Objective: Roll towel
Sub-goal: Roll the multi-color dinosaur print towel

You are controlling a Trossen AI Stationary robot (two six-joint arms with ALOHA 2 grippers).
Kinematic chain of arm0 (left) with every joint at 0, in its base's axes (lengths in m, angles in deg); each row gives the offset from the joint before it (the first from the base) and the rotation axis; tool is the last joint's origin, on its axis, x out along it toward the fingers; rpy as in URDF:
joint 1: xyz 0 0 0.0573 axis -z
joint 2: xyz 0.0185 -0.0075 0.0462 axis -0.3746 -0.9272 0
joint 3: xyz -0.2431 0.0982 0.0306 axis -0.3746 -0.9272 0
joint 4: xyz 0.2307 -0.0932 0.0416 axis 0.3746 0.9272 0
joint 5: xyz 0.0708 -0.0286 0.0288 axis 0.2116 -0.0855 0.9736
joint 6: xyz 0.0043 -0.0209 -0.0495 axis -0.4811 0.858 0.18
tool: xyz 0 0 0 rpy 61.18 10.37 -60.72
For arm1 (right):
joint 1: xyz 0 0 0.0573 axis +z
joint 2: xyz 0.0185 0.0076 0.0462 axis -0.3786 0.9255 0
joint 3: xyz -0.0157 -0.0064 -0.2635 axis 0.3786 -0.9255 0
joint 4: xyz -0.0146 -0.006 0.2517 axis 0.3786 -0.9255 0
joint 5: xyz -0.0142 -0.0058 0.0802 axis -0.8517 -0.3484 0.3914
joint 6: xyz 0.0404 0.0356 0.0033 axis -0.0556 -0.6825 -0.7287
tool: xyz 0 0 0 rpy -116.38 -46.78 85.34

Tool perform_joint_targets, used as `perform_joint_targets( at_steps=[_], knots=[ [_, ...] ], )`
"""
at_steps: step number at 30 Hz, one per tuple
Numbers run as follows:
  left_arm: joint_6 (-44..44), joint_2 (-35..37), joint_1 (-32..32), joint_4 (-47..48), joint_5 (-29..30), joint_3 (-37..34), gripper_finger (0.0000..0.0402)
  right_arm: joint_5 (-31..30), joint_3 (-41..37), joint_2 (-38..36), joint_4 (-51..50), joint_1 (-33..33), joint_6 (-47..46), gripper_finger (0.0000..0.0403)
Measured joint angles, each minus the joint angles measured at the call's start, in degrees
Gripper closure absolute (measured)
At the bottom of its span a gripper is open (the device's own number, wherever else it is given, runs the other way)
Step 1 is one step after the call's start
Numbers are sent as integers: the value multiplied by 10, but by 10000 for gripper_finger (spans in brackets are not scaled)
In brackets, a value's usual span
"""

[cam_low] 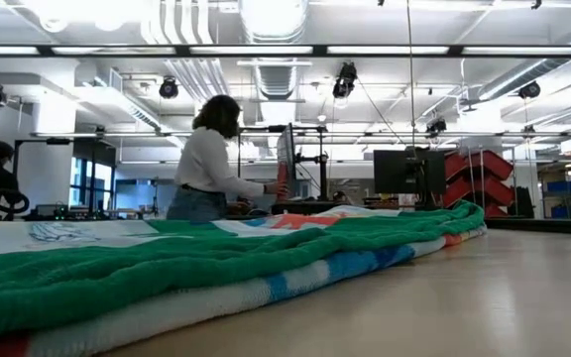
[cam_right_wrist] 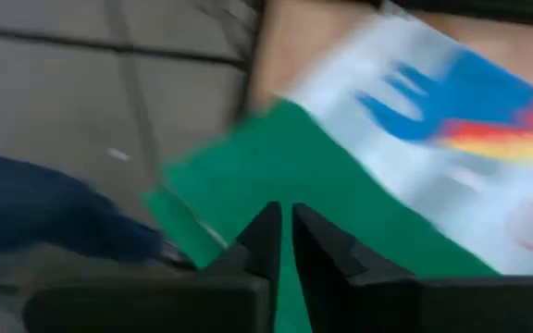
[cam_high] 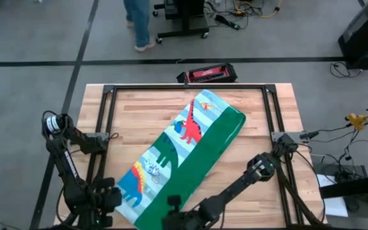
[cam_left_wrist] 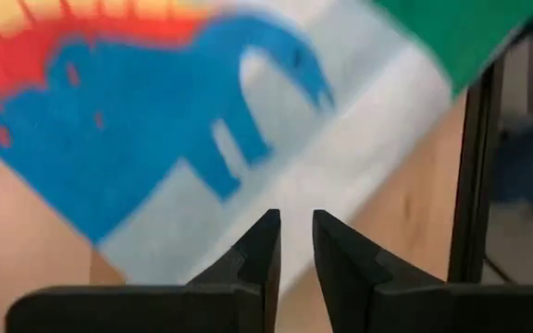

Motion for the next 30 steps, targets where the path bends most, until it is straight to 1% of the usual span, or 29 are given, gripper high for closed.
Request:
perform_joint_targets(
  at_steps=[3,5,7,10,13,15,18,21,26,30],
  knots=[
    [-21,0,1,0,-49,0,308,13,0,15,31,0,12,308],
    [-47,0,1,0,-63,0,286,15,0,19,48,0,20,274],
    [-72,0,1,-1,-67,0,263,23,0,27,75,0,26,241],
    [-100,0,-1,9,-67,0,229,55,1,49,113,0,59,199],
    [-100,0,-1,32,-67,-6,200,59,1,72,135,-1,98,166],
    [-93,0,-2,36,-66,-11,186,60,9,82,137,-4,108,150],
    [-79,0,-4,32,-64,-20,173,60,10,89,140,-15,110,133],
    [-58,0,-12,26,-64,-27,172,66,10,94,121,-24,114,124],
    [-59,0,-21,-8,-63,-40,185,110,10,94,105,-33,118,126],
    [-81,-2,-23,-5,-62,-44,191,116,8,94,83,-40,112,132]
  ],
)
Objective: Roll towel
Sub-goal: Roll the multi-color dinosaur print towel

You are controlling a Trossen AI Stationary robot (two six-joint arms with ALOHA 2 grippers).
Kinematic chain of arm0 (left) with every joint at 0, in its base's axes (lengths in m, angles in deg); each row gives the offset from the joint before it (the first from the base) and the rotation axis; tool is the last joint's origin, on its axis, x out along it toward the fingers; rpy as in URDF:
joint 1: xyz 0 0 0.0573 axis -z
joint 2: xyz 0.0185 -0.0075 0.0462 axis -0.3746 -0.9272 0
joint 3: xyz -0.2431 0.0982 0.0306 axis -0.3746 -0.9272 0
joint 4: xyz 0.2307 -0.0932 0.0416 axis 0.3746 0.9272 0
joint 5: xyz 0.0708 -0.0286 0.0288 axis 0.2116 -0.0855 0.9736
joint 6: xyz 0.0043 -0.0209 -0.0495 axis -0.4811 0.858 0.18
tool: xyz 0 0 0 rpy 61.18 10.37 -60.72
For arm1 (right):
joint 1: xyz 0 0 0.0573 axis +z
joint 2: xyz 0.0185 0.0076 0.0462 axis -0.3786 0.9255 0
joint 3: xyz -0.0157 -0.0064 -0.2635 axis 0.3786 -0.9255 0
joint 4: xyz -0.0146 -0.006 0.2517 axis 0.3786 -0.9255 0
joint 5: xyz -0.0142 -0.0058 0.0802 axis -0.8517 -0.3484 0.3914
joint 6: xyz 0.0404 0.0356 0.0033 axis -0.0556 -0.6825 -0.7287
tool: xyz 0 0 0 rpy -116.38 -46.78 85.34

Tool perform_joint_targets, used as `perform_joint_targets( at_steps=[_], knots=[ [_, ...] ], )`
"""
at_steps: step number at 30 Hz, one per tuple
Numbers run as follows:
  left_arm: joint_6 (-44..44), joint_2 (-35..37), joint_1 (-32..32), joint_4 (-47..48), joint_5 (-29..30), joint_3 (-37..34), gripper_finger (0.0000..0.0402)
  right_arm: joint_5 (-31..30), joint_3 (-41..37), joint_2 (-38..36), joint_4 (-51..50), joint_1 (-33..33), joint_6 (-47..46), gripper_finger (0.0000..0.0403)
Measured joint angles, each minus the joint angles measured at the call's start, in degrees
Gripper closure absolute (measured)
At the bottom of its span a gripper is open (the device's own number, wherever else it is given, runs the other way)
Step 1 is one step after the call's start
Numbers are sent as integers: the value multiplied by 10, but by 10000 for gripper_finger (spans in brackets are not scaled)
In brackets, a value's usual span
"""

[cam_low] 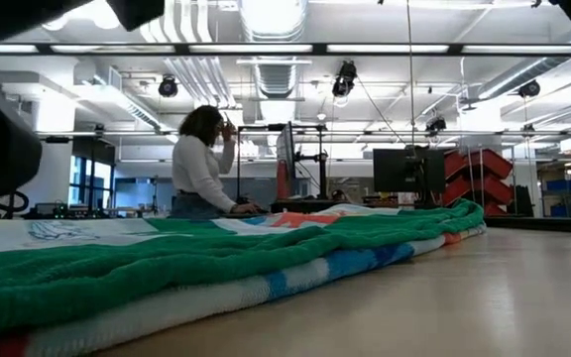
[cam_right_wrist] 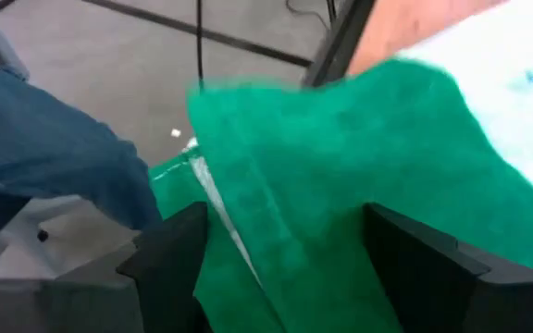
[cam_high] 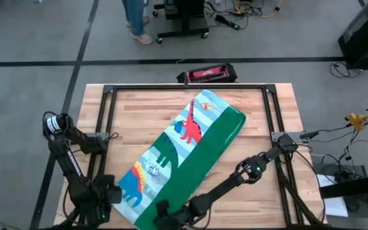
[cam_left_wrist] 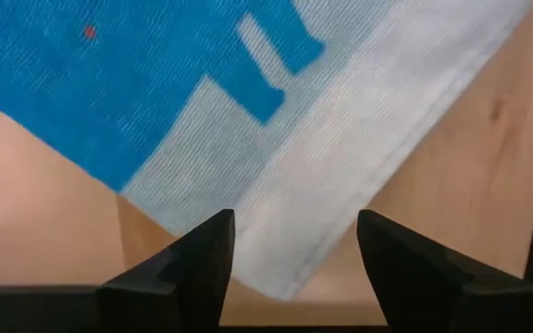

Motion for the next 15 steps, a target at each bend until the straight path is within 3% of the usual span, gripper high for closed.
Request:
perform_joint_targets(
  at_steps=[10,15],
  knots=[
    [20,-3,-2,10,9,-6,182,9,-6,-3,-9,-10,-14,166],
    [46,-8,-10,-14,15,-24,191,-8,13,-11,-34,-2,15,164]
  ],
)
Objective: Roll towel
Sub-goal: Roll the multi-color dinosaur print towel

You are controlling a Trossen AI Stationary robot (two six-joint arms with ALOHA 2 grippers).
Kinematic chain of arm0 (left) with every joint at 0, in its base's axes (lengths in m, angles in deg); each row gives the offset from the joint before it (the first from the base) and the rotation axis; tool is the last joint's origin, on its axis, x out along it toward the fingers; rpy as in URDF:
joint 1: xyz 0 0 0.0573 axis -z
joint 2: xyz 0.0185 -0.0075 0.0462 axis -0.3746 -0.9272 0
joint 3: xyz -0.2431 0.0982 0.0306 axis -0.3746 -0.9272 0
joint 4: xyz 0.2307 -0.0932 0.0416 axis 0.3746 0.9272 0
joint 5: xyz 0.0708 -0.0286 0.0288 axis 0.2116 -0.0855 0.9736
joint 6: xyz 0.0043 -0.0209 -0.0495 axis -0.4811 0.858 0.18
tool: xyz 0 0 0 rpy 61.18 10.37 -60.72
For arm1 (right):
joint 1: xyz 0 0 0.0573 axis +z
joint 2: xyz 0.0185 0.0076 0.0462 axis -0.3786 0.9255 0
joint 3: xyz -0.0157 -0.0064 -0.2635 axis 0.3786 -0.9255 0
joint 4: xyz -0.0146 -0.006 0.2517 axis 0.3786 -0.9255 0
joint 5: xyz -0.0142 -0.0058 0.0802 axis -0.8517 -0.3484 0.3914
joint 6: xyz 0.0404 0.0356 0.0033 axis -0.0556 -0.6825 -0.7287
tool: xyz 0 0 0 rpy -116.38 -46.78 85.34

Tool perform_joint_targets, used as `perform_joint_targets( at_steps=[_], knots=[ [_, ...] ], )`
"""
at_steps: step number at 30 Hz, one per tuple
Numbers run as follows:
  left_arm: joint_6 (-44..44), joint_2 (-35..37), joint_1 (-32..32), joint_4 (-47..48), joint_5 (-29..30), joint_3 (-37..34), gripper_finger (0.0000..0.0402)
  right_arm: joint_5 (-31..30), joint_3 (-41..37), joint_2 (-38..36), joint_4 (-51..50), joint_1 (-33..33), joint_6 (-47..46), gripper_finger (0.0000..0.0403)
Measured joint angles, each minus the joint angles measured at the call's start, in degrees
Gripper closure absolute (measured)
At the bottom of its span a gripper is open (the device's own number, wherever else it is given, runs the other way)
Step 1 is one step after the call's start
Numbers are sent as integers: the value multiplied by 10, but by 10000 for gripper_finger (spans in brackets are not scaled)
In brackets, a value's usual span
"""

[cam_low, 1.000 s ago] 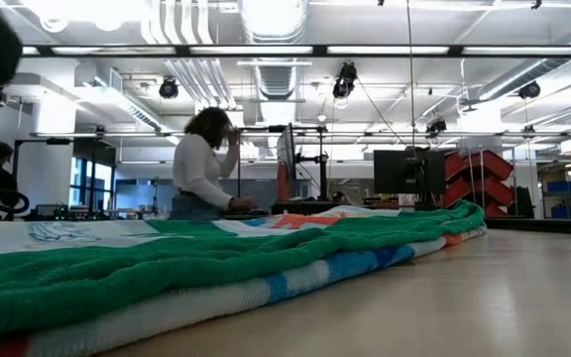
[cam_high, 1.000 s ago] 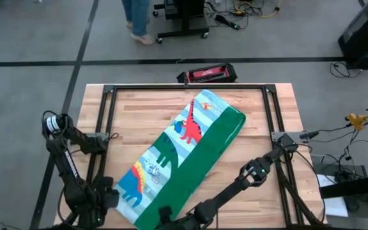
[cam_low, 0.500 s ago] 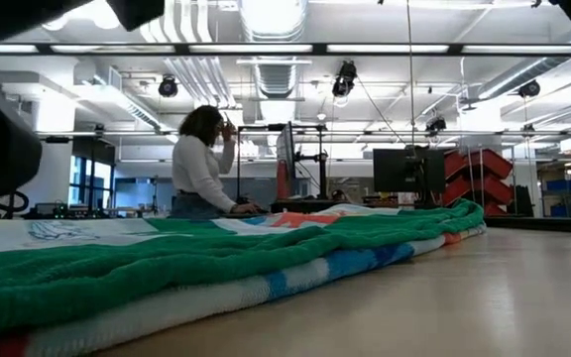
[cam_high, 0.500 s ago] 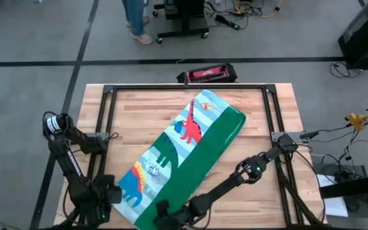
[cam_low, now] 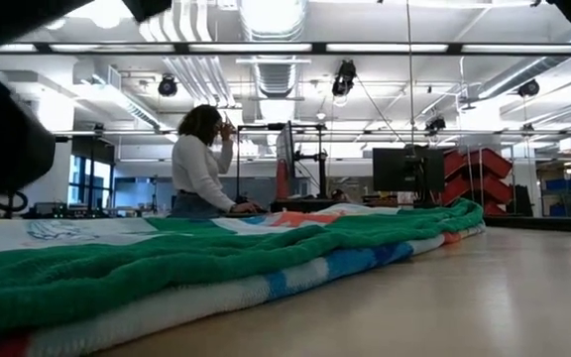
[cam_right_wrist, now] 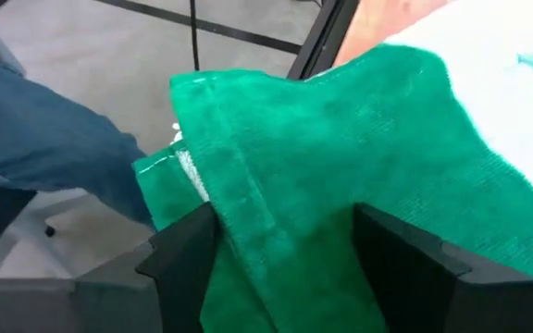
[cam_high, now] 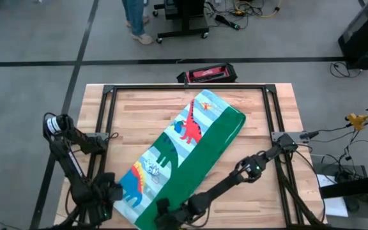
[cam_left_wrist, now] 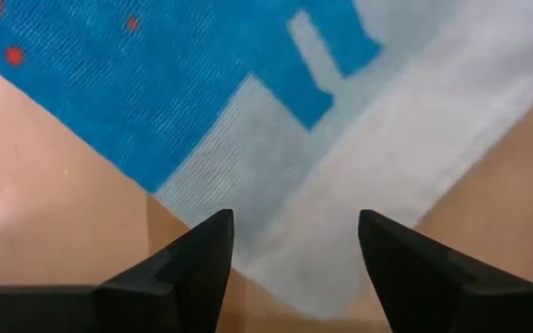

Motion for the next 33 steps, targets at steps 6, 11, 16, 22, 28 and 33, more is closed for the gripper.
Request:
perform_joint_targets(
  at_steps=[6,11,16,22,28,33],
  knots=[
    [50,0,-5,-50,-7,-32,213,-10,5,-56,-118,-9,-13,148],
    [74,3,-5,-69,-21,-49,227,-78,6,-92,-270,-21,-31,142],
    [77,3,-5,-68,-22,-53,237,-128,0,-116,-372,-29,-56,134],
    [86,1,-4,-65,-8,-46,242,-125,-27,-123,-509,-66,-95,137],
    [85,-1,-4,-55,15,-33,241,-113,-143,-216,-467,-87,-105,192],
    [75,4,-4,-48,27,-15,245,-132,-317,-330,-340,-100,-137,277]
  ],
)
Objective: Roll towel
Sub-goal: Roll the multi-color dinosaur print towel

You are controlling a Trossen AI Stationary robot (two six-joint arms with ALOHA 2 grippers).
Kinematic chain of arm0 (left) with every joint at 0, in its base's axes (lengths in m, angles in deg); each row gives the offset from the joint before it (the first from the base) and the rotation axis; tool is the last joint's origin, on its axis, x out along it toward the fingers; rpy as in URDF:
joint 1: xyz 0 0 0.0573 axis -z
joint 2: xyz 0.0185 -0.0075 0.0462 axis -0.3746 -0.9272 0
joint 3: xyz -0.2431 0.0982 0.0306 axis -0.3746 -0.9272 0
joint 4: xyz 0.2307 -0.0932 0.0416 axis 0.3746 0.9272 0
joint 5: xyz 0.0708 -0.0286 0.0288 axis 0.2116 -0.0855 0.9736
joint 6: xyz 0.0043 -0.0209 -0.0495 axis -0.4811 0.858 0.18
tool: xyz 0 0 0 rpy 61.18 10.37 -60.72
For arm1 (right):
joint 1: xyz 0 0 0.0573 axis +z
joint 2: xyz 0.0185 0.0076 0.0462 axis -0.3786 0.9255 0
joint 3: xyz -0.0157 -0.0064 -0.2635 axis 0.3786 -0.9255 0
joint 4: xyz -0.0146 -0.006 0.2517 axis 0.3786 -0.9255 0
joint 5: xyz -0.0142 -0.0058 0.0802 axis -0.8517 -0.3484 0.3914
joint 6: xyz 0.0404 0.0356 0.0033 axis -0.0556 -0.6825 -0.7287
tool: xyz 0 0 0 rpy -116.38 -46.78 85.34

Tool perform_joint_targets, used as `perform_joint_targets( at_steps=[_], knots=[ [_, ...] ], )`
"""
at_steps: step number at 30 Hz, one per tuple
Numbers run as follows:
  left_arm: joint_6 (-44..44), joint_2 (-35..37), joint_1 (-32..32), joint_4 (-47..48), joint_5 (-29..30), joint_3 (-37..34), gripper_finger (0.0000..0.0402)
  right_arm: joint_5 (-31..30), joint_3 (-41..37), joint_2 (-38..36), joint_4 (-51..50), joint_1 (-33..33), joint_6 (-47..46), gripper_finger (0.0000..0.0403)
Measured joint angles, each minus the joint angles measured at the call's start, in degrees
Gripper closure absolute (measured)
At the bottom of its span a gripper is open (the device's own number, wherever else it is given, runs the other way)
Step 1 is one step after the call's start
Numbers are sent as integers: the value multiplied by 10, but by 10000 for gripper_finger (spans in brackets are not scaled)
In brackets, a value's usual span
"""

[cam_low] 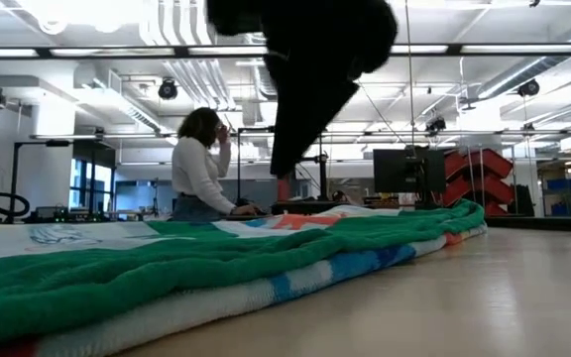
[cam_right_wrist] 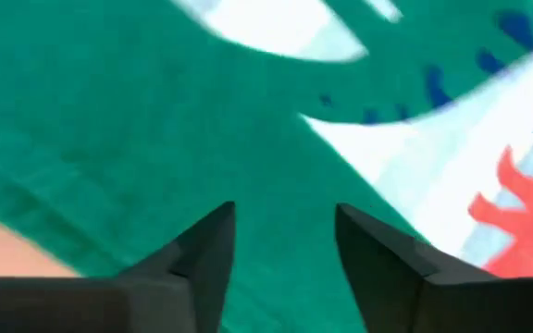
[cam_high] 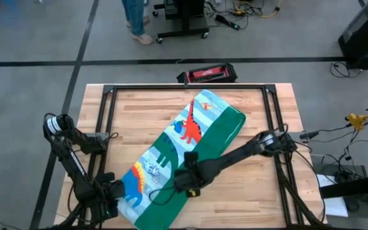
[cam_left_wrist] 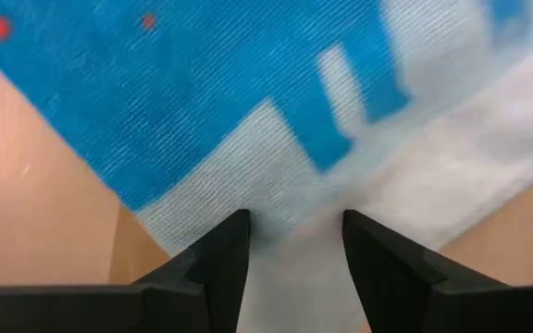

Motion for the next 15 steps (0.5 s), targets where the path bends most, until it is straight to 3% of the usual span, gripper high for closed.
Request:
perform_joint_targets(
  at_steps=[3,6,10,15],
  knots=[
    [-21,3,0,12,23,21,245,-6,-106,-65,115,1,-20,337],
    [-55,9,0,36,107,45,245,-9,-201,-98,195,2,-48,390],
    [-77,28,-13,38,207,47,245,-18,-291,-123,267,1,-117,389],
    [-110,34,-84,49,213,26,245,-67,-372,-131,268,4,-205,400]
  ],
)
